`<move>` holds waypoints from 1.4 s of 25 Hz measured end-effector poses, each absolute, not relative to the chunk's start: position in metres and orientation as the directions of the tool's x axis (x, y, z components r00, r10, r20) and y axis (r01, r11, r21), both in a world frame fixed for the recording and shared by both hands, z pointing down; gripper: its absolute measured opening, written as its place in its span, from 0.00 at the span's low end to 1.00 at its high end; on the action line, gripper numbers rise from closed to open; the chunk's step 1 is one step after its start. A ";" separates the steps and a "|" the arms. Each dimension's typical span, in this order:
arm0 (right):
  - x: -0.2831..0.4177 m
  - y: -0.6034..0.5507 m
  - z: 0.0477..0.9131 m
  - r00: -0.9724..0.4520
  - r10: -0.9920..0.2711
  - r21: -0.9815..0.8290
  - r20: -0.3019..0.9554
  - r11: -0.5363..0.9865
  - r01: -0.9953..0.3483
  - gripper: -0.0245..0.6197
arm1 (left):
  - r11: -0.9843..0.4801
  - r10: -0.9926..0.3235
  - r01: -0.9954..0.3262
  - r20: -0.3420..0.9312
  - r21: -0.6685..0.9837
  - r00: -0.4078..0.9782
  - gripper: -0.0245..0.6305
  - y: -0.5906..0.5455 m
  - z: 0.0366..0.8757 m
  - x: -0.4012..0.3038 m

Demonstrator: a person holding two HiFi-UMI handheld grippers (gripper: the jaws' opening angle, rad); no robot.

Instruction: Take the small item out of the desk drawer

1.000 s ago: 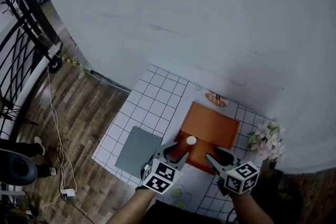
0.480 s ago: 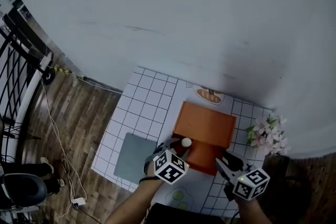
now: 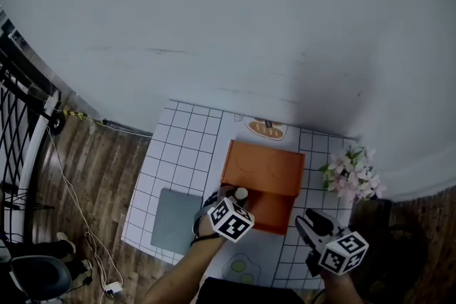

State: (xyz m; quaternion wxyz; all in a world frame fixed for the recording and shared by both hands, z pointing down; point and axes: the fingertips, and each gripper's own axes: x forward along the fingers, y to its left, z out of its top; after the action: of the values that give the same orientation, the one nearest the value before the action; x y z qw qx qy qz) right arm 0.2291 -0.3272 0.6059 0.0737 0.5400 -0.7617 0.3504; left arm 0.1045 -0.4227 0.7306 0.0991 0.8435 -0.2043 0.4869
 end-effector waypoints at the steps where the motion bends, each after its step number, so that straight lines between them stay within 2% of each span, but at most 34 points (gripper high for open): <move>1: 0.231 -0.324 0.604 -0.397 -0.775 -0.452 0.491 0.163 -0.877 0.27 | -0.898 -0.249 -0.440 0.863 -0.034 0.441 0.27 -0.423 0.731 0.104; 6: 0.238 -0.306 0.593 -0.365 -0.792 -0.436 0.489 0.141 -0.889 0.27 | -0.905 -0.254 -0.421 0.865 -0.055 0.433 0.27 -0.421 0.729 0.104; 14: 0.240 -0.286 0.575 -0.369 -0.801 -0.427 0.470 0.160 -0.890 0.26 | -0.885 -0.331 -0.459 0.798 -0.078 0.503 0.27 -0.411 0.686 0.095; 23: 0.254 -0.290 0.537 -0.482 -0.808 -0.393 0.339 0.344 -0.853 0.23 | -0.800 -0.429 -0.600 0.710 -0.011 0.558 0.27 -0.364 0.607 0.095; 30: 0.251 -0.271 0.507 -0.595 -0.765 -0.374 0.248 0.490 -0.787 0.20 | -0.686 -0.558 -0.728 0.639 0.004 0.530 0.27 -0.318 0.541 0.077; 35: 0.271 -0.269 0.483 -0.596 -0.776 -0.315 0.205 0.524 -0.791 0.17 | -0.623 -0.628 -0.782 0.589 0.013 0.509 0.27 -0.294 0.511 0.059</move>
State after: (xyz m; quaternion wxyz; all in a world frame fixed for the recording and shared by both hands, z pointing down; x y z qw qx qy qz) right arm 0.2714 -0.2686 0.4828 0.0194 0.4491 -0.8727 0.1906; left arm 0.0586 -0.2939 0.5111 0.1398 0.8574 -0.4112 0.2762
